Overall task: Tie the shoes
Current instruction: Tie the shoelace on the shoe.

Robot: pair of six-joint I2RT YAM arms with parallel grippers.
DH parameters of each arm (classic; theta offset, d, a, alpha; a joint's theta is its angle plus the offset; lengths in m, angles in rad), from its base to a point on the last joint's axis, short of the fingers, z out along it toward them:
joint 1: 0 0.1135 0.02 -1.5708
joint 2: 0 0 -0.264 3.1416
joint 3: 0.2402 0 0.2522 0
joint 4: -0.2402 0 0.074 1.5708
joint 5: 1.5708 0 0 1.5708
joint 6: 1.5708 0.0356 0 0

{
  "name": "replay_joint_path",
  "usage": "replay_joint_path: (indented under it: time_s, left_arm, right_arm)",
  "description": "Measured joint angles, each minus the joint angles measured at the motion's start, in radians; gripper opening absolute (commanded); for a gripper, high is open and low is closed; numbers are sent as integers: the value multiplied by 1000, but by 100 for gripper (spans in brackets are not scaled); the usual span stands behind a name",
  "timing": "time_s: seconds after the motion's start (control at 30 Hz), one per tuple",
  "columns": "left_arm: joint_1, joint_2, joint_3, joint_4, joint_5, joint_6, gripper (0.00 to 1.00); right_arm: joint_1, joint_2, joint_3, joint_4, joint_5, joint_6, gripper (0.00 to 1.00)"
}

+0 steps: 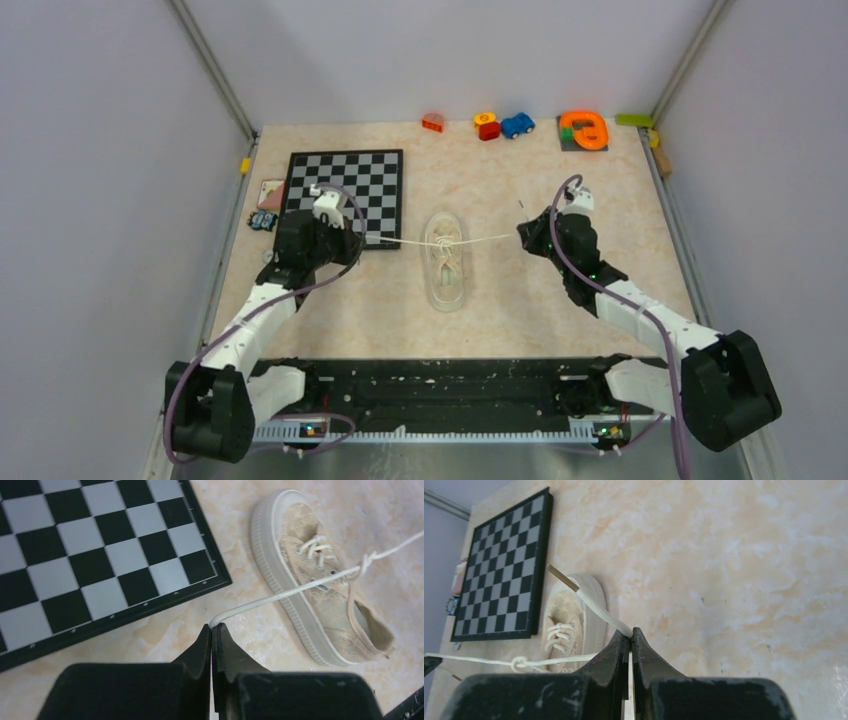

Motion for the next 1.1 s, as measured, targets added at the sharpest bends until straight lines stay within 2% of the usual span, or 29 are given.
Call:
replay_joint_path:
  time_s: [0.2, 0.33, 0.43, 0.6, 0.9, 1.0, 1.1]
  left_arm:
    - [40, -49, -59, 27, -3, -68, 0]
    - [36, -37, -60, 57, 122, -70, 0]
    - [-4, -28, -60, 56, 164, -75, 0]
    - [-119, 5, -31, 26, 150, -71, 0]
    - [-210, 322, 185, -55, 108, -9, 0]
    - [-291, 344, 222, -96, 90, 14, 0]
    - [-323, 347, 225, -113, 75, 28, 0]
  right_arm:
    - [0, -32, -74, -19, 11, 32, 0]
    - [0, -48, -85, 1, -23, 14, 0]
    - [-2, -31, -59, 15, -79, -14, 0]
    - [21, 58, 81, 76, -223, -58, 0]
    - [171, 137, 271, 145, -320, -140, 0]
    - [180, 195, 338, 145, -337, -154, 0]
    - [186, 273, 404, 146, -367, -152, 0]
